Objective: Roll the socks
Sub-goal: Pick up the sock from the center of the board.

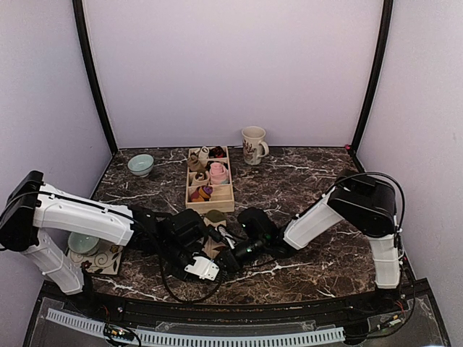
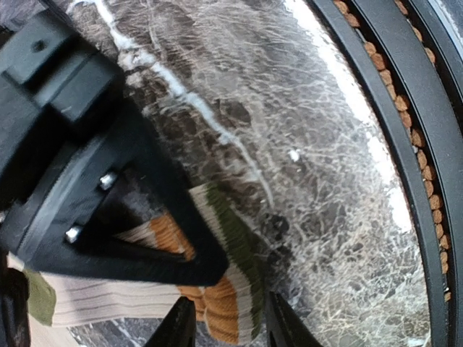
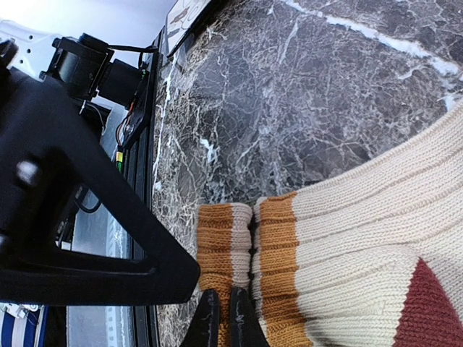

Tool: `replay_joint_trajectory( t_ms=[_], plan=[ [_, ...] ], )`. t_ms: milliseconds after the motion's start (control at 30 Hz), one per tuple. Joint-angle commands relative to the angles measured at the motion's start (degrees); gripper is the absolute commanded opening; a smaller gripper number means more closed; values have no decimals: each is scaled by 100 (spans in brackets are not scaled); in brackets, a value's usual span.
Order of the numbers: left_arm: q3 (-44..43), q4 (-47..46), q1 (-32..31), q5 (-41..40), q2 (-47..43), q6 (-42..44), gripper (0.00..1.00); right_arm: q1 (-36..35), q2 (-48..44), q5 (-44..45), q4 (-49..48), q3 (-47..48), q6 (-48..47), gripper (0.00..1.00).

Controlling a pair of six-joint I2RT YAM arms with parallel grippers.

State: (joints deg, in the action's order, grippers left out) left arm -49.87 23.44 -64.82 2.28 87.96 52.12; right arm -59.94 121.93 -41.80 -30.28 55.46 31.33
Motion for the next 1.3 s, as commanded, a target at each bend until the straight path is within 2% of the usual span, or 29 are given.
replay_joint_trajectory(
  t_ms=[0,400,500,667,767,800,833,867,1000,1100,1267],
  plan=[
    [46,34,-49,-56,261,-99,29,107,694,664,1625,-568,125,0],
    [396,-497,-44,-386,423,-467,27,119,680,599,1399,-622,227,0],
    [487,-611,0,-476,572,-508,22,114,575,640,1308,-707,217,0],
    [509,-520,309,-228,696,-685,12,114,155,961,1034,-1049,177,19],
    [365,-202,481,219,809,-841,10,114,-122,1320,1000,-1218,100,43],
    [334,-124,494,291,845,-859,9,114,-207,1488,1050,-1243,82,60],
    [314,-65,496,344,873,-853,8,114,-296,1656,1107,-1254,81,94],
    [297,-8,503,396,903,-849,7,114,-389,1832,1112,-1293,71,99],
    [135,220,652,748,1015,-927,5,119,-922,2781,1264,-1509,19,99],
    [-61,477,896,1112,1157,-1009,5,114,-1626,4305,2016,-1713,144,100],
    [-246,659,1076,1467,1364,-1085,5,119,-2587,6771,3322,-1880,1030,100]
  ],
)
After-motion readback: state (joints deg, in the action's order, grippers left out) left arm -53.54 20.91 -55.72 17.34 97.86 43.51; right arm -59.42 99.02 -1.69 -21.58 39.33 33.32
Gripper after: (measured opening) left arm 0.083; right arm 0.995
